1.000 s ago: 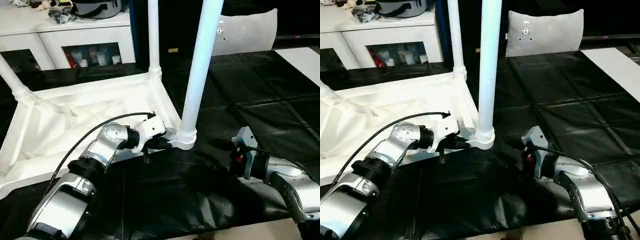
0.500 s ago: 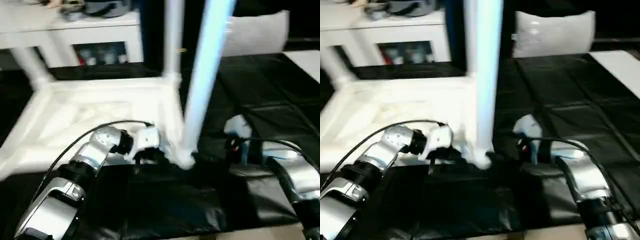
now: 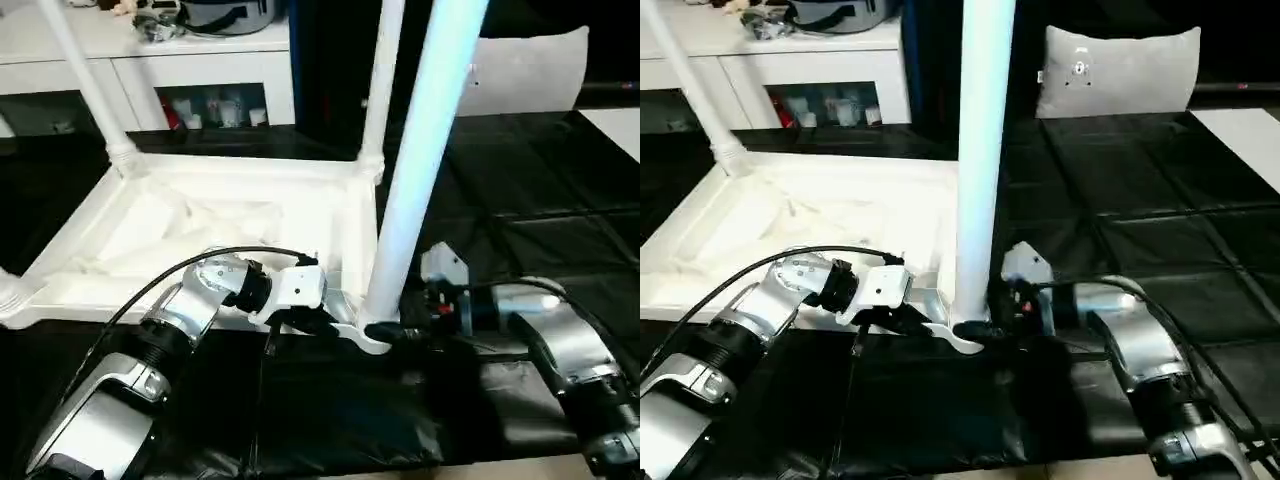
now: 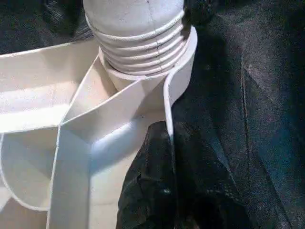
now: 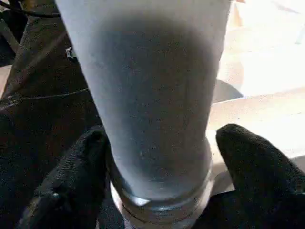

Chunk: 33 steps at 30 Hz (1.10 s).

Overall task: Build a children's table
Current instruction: Rotate leg to tighten

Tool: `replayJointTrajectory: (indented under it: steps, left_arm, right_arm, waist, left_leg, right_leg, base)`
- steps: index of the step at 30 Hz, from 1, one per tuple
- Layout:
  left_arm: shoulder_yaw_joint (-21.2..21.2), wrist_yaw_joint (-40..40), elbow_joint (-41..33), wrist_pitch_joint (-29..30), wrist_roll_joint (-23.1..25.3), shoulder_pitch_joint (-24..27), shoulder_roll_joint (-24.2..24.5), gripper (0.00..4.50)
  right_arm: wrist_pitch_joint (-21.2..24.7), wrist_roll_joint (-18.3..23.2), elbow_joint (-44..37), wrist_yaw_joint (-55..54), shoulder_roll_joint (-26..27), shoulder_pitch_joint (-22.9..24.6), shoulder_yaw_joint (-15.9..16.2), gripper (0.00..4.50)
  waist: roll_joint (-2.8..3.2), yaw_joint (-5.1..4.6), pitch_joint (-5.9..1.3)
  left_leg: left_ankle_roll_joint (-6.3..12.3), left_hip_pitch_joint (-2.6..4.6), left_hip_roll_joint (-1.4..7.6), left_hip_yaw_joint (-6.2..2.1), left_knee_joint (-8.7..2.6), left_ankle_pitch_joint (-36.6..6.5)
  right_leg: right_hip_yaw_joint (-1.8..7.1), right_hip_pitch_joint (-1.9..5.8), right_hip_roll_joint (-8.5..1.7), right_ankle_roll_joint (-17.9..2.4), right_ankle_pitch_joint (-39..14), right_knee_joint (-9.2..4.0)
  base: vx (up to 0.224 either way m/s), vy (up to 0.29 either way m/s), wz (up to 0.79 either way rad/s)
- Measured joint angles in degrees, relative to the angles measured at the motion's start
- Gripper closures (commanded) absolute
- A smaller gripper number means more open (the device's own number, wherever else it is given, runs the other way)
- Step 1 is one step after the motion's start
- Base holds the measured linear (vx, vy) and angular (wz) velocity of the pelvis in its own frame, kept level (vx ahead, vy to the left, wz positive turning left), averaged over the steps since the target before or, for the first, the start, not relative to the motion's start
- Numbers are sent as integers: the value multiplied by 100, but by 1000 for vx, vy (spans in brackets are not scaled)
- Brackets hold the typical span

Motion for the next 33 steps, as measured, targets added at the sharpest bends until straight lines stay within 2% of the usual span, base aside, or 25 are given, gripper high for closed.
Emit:
replayJointTrajectory:
  steps: [7,10,14,18,20,23,26,28,33]
  left_arm:
    - [6,0,-3,11,-12,1,12,450]
    - [27,14,-17,98,-56,11,8,450]
    - [173,457,-205,717,-23,89,-140,450]
    - [421,1088,-303,1589,24,103,-316,450]
    - [600,1681,-360,2145,66,100,-611,450]
    - [760,2503,-394,2695,118,66,-1078,450]
    - [789,2935,-467,2915,167,66,-1318,450]
    - [788,3099,-527,2983,221,77,-1388,450]
    - [686,3127,-662,3003,244,84,-1404,450]
  right_arm:
    - [12,72,117,101,56,-16,-3,164]
    - [64,84,110,74,96,-4,-29,175]
    - [369,134,-12,-537,407,176,-316,178]
    - [531,-23,-2,-1765,952,207,-535,180]
    - [616,-122,197,-2515,1265,65,-737,180]
    - [714,-283,454,-3435,1590,-175,-981,180]
    - [811,-397,510,-3915,1708,-294,-1046,180]
    - [774,-453,540,-4073,1754,-329,-1045,125]
    - [680,-471,550,-4174,1810,-237,-1081,72]
  waist:
    - [0,-4,0]
    - [0,-5,0]
    - [0,-27,0]
    - [-1,-205,-1]
    - [-3,-351,-1]
    - [-4,-499,-1]
    - [0,-556,-4]
    - [1,-552,-4]
    - [5,-471,-3]
  left_leg:
    - [0,1,1,0,0,0]
    - [-1,3,1,0,0,0]
    - [-2,10,2,1,4,1]
    - [-8,20,2,1,6,4]
    - [-8,19,1,2,15,4]
    - [-7,19,1,3,25,4]
    - [-7,17,1,0,19,3]
    - [-7,15,2,-4,12,4]
    - [-6,-9,5,-4,10,2]
  right_leg:
    - [-1,-1,0,0,0,4]
    - [0,-1,0,0,0,6]
    - [2,0,0,0,0,14]
    - [6,-1,0,34,-20,11]
    - [9,-1,0,36,-21,5]
    - [10,-6,-1,37,-22,-1]
    - [8,-11,0,37,-21,4]
    - [3,-13,1,36,-21,8]
    - [0,-30,4,-2,2,5]
  base:
    - [0,0,0]
    - [0,0,0]
    - [0,0,0]
    - [0,0,0]
    - [0,0,0]
    - [0,0,0]
    - [0,0,0]
    - [0,0,0]
    - [0,0,0]
